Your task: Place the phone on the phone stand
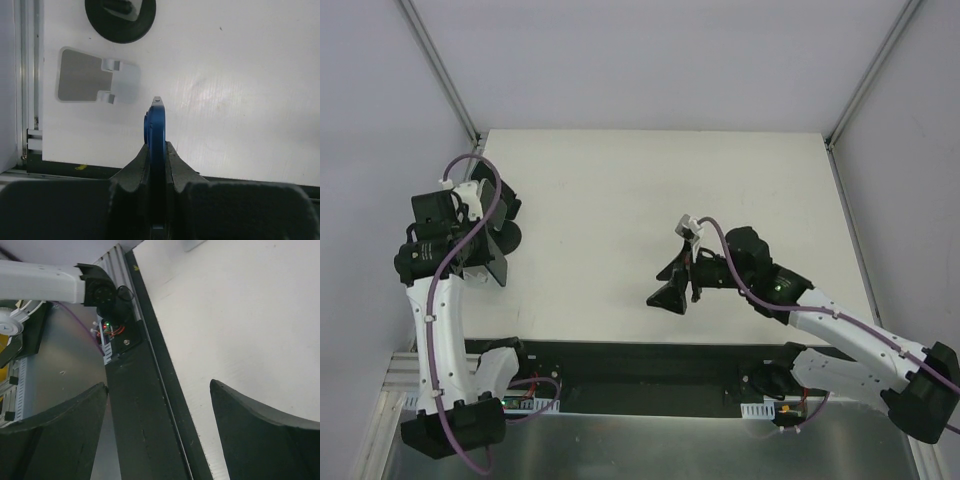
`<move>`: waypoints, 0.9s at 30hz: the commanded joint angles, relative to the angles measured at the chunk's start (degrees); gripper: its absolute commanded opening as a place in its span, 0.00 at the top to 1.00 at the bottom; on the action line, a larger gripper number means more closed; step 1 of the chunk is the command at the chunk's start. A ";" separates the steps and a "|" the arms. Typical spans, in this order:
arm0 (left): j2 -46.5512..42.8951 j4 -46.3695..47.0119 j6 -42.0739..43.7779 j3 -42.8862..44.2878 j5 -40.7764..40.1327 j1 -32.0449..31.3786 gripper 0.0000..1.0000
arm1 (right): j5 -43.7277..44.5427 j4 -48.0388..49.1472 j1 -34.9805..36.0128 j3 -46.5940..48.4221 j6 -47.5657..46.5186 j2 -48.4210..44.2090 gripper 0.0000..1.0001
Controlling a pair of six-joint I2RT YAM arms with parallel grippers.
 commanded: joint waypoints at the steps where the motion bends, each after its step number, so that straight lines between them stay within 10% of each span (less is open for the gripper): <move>1: -0.37 6.89 7.64 -1.08 6.66 8.18 1.00 | -0.74 3.06 4.57 -0.65 -0.63 -4.87 0.15; 27: 7.80 18.94 19.96 -7.77 8.25 14.71 1.00 | 6.03 -1.43 12.41 -2.15 -5.91 -10.85 0.10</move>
